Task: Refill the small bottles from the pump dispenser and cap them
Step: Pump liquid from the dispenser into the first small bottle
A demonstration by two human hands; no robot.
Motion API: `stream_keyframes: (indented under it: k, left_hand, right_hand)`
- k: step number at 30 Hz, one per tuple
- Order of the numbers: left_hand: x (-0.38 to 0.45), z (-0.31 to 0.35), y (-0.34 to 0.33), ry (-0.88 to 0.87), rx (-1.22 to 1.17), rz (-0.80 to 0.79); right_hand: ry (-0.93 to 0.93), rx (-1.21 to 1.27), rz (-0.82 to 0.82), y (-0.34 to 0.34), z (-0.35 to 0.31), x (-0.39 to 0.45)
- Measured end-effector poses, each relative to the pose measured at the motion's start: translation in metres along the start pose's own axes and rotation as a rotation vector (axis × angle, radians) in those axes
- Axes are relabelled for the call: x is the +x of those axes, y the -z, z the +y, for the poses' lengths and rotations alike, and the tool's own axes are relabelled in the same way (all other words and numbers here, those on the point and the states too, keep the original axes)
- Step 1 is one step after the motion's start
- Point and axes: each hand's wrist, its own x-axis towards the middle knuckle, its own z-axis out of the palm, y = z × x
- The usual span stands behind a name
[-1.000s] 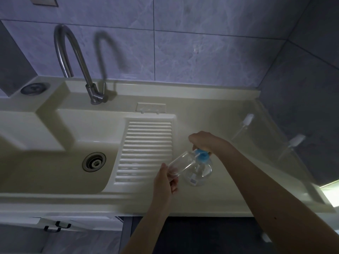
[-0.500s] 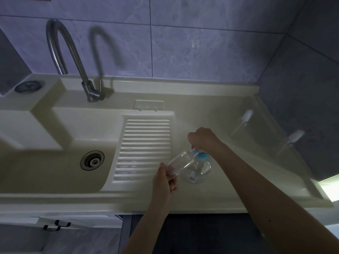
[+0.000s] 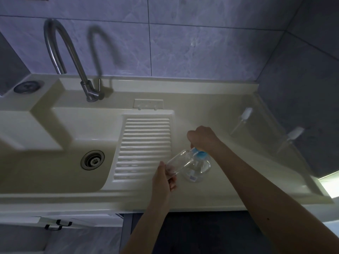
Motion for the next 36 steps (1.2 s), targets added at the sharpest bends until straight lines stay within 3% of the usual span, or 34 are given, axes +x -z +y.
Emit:
stream_keyframes:
  k: [6,15,27,36]
  left_hand:
    - [-0.001,0.003,0.000,0.005,-0.002,0.009]
    - [-0.002,0.007,-0.001,-0.032,-0.006,-0.020]
    - [-0.001,0.003,0.002,-0.014,-0.012,-0.003]
    - [0.003,0.007,-0.001,-0.012,-0.027,-0.023]
  right_hand:
    - [-0.011,-0.010,0.007,-0.001,-0.002,-0.002]
    - [-0.040,-0.009,-0.116,0.008,-0.010,-0.003]
    - [0.020,-0.009,0.006,-0.003,0.000,0.000]
    - [-0.005,-0.022,-0.146,0.009,-0.006,0.001]
